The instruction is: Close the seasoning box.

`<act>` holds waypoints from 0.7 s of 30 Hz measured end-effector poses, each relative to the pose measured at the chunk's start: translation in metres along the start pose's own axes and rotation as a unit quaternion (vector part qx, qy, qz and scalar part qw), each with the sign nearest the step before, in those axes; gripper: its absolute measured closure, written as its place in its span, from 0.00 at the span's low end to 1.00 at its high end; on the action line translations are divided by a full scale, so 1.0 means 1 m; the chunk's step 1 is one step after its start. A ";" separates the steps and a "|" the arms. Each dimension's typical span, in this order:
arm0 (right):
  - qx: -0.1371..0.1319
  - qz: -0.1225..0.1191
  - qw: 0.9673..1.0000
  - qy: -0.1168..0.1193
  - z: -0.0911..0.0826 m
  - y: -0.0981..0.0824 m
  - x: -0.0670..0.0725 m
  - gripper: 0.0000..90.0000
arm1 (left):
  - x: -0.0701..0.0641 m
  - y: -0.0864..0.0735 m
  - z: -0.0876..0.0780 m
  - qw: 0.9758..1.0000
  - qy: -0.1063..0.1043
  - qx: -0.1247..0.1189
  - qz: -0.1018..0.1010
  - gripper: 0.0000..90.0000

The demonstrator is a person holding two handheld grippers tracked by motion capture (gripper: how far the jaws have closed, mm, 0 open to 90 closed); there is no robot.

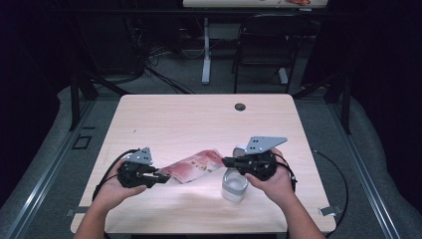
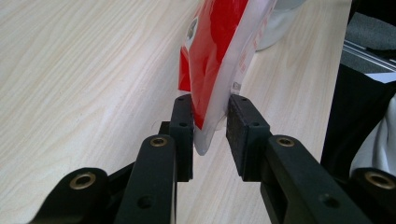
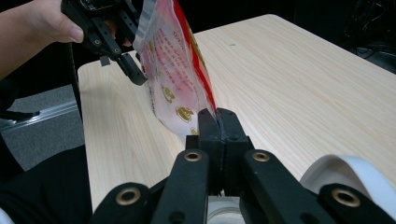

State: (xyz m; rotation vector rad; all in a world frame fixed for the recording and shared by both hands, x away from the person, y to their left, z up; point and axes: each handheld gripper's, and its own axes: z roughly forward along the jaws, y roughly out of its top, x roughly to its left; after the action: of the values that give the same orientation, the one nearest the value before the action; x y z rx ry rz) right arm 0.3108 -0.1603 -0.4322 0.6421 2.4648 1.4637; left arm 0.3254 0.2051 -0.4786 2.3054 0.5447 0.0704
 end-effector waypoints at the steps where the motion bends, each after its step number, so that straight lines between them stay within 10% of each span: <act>1: 0.000 0.000 1.000 0.000 0.000 0.000 0.000 1.00 | 0.000 0.000 0.000 1.000 0.000 0.000 0.000 0.80; 21: 0.041 -0.053 0.998 -0.009 0.009 0.016 0.009 1.00 | 0.005 -0.008 -0.010 0.999 0.024 -0.030 -0.015 0.66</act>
State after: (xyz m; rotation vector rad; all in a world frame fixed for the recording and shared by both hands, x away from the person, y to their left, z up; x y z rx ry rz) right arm 0.3108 -0.1425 -0.4223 0.5279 2.5148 1.3187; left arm 0.3250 0.2185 -0.4772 2.2415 0.5929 0.1262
